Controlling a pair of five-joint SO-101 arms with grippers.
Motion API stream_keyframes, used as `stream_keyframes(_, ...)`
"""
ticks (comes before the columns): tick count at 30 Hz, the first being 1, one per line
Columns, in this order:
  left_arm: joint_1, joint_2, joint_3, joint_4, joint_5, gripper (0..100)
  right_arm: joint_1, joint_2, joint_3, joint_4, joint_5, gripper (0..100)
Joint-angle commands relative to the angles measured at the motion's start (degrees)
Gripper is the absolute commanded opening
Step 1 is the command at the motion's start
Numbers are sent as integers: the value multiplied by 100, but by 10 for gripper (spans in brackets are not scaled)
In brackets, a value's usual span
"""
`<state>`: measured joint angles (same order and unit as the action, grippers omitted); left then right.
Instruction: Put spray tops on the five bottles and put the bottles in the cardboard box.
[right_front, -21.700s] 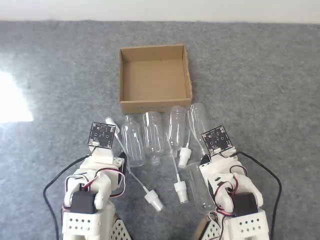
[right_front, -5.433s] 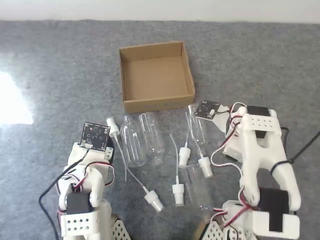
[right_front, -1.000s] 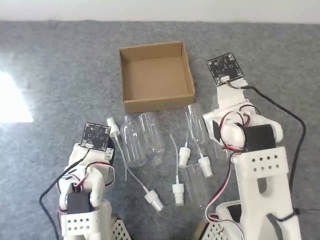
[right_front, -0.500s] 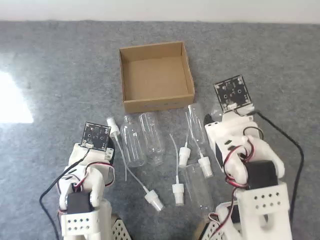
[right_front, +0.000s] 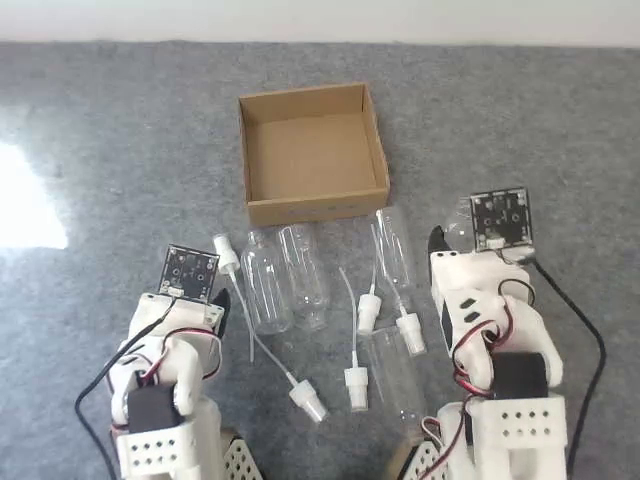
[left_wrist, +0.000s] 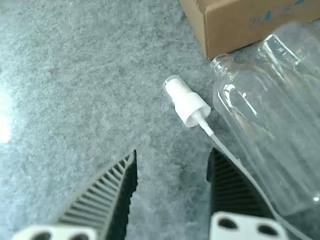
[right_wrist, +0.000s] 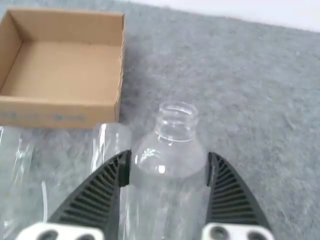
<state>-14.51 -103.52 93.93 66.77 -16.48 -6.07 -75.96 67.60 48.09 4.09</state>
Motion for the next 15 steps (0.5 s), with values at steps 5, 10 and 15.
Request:
stream_keyframes(5,18,-62,-866,9,-299,217,198,-497,316,-514,-316,107)
stream_keyframes(10,26,-18,-1490,167,-545,216,549,-514,492,-796,-589,107)
stream_keyframes(15,18,70,-1851,246,-774,215,523,-488,554,-901,-615,107)
